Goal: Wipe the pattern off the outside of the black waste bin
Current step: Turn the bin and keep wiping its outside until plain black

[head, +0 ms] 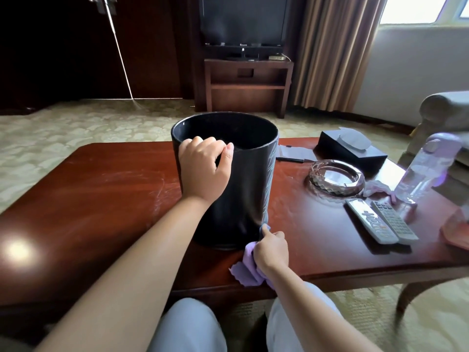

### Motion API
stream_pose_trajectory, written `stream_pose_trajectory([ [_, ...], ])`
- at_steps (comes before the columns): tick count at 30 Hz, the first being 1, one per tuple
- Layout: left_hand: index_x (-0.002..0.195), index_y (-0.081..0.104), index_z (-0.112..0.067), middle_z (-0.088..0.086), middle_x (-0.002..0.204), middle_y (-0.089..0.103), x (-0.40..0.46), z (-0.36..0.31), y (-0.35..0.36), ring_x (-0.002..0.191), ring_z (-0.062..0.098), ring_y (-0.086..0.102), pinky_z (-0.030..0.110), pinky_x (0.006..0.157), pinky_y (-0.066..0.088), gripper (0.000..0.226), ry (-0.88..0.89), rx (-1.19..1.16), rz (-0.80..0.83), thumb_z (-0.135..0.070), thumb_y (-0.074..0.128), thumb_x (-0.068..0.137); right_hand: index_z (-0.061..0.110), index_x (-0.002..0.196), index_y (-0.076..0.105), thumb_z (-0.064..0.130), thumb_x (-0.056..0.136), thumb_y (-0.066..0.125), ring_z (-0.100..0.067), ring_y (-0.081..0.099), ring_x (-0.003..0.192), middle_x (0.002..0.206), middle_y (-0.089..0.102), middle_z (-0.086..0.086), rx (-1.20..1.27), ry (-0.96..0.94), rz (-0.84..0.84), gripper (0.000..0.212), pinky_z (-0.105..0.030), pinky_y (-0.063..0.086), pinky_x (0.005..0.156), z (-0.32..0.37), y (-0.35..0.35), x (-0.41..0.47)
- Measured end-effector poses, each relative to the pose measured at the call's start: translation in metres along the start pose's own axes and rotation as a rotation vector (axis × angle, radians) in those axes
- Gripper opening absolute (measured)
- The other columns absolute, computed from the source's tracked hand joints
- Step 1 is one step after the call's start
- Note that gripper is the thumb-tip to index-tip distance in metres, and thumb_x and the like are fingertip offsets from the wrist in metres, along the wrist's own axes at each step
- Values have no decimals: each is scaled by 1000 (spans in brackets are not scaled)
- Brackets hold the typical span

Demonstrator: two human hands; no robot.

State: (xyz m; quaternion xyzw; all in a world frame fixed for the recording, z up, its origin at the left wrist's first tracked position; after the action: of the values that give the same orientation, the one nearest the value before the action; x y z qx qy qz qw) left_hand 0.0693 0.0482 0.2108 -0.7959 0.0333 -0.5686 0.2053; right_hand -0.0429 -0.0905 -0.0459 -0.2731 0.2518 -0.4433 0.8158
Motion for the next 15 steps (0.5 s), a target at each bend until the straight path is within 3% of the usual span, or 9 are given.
stream_pose_trajectory([
  [2,55,36,-20,-8,53,35,0,-1,0,57,19,38,36,67,29,37,-4,-5,3,-29,43,91,20,136,39,16,92,35,-31,44,109,119,42,-11,-150,-60,13,44,-31,34,85,9,6,-19],
  [5,56,34,-21,-9,54,35,0,-1,0,57,18,36,34,67,27,37,-9,-3,4,-29,43,91,12,143,24,20,88,43,-30,40,117,126,39,-11,-315,-105,-19,59,-34,34,94,29,24,-54],
  [8,56,35,-21,-9,54,35,1,0,1,58,18,37,34,67,27,37,-13,5,24,-30,42,91,8,136,32,16,82,48,-26,42,115,124,42,-8,-298,-98,28,56,-32,34,94,48,54,-80],
  [10,56,36,-21,-9,54,36,1,0,1,58,18,37,34,67,27,37,-6,-3,35,-30,41,91,10,110,56,16,63,68,-24,56,93,102,55,-8,-309,-195,-80,49,-30,45,79,66,61,-89],
  [12,56,37,-21,-9,54,37,1,0,1,58,18,38,35,68,28,36,0,-9,42,-31,42,91,15,75,65,19,27,79,-19,58,60,70,56,-2,-339,-259,-96,51,-27,47,52,73,68,-92],
  [15,56,37,-21,-9,54,37,0,0,1,57,18,38,34,68,27,37,2,-14,27,-30,42,91,16,70,66,19,15,74,-18,55,52,64,54,-1,-325,-281,-107,55,-25,43,43,64,67,-85],
])
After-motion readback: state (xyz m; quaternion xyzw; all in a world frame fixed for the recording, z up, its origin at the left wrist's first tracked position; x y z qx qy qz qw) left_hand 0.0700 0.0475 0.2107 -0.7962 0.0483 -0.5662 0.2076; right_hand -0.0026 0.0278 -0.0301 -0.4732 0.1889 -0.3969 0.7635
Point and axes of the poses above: each hand's wrist, its own x-axis towards the middle knuckle, its own y-axis out of the palm, z = x × y, the point moved 10 cm from there along x, towards the middle knuckle
